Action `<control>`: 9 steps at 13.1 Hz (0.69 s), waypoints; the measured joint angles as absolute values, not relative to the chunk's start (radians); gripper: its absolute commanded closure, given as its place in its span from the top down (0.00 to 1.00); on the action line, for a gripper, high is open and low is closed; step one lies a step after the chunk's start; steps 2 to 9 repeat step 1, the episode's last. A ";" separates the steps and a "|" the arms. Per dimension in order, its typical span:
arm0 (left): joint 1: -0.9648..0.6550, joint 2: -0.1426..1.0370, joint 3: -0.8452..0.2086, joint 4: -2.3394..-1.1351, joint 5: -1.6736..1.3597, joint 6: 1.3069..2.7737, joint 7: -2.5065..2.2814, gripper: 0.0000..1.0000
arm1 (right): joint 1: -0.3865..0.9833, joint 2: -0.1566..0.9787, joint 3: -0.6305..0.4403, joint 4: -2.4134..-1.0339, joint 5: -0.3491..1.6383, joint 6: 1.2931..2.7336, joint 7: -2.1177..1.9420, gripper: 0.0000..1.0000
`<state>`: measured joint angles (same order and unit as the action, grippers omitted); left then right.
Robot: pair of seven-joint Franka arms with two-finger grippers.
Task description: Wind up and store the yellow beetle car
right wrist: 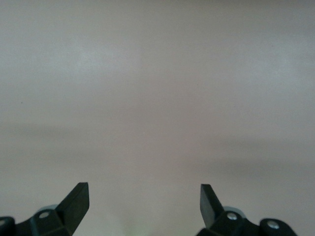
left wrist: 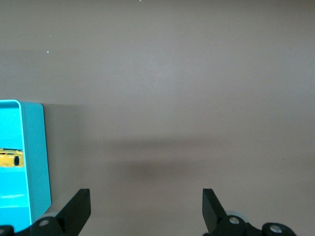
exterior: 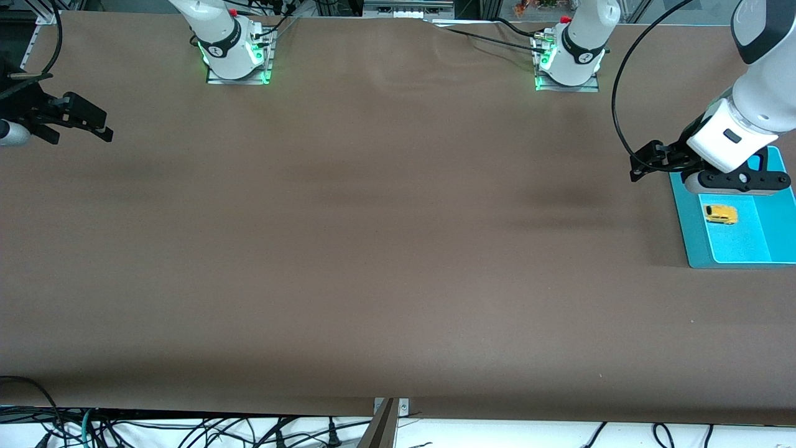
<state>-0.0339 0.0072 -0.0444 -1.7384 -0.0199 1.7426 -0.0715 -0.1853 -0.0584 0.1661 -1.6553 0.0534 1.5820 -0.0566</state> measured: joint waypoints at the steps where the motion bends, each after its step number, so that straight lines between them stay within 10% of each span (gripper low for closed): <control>1: -0.037 0.007 -0.045 -1.738 -0.020 1.743 -0.071 1.00 | -0.185 -0.058 0.166 -1.655 0.053 1.582 -0.057 1.00; 9: -0.037 0.007 -0.045 -1.738 -0.020 1.743 -0.071 1.00 | -0.185 -0.058 0.166 -1.655 0.053 1.582 -0.057 1.00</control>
